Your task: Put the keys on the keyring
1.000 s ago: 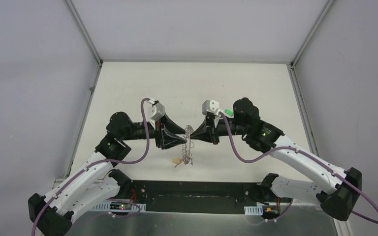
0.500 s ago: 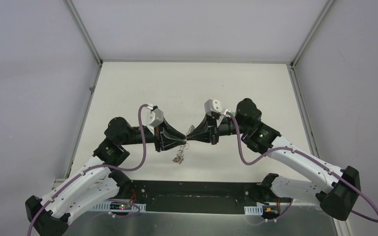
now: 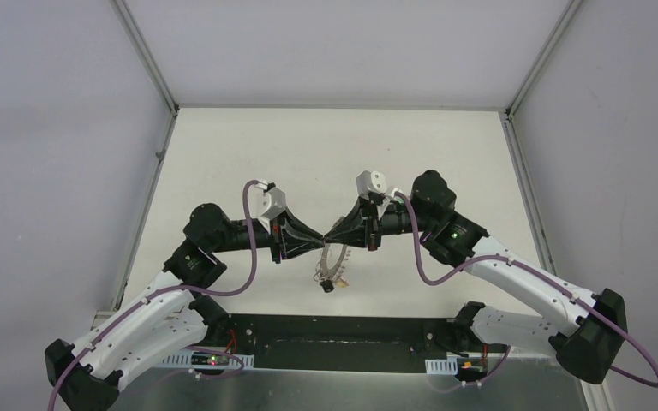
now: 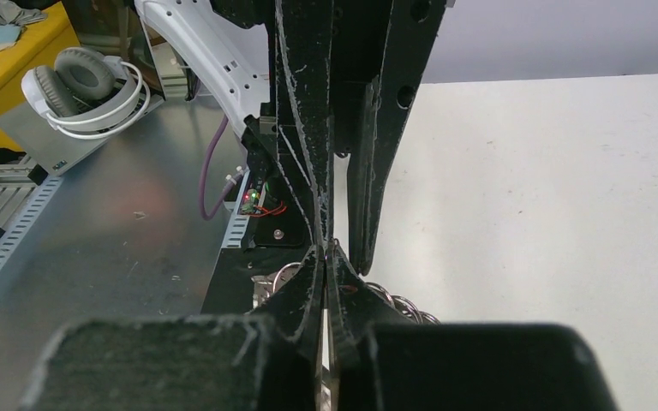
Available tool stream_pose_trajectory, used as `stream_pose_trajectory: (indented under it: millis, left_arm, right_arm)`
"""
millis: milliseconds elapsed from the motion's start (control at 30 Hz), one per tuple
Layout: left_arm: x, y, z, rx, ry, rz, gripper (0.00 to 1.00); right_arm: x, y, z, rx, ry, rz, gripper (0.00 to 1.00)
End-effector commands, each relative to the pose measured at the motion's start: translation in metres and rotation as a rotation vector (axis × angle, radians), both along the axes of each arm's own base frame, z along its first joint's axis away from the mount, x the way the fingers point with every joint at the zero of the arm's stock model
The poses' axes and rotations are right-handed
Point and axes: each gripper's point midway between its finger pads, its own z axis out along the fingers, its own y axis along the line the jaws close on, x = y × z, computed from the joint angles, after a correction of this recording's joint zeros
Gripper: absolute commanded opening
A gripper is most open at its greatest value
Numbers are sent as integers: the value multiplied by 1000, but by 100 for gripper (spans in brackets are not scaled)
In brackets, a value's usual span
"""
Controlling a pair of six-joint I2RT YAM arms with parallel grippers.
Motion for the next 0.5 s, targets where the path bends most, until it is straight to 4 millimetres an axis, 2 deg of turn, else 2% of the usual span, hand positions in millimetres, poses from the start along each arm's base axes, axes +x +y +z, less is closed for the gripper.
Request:
stream_pose_trajectory:
  millis: [0,200,467]
  left_arm:
    - [1,-2,14,-31,-8,4,19]
    - [1,-5,20,-41,1,-6,20]
    - [-1,-7,30,-60,0,-14,27]
  right_arm:
    - [-6,1,22,79,-47,43,0]
    - [-7,1,19,74,-40,49,0]
    - [-6,2,17,68,-33,49,0]
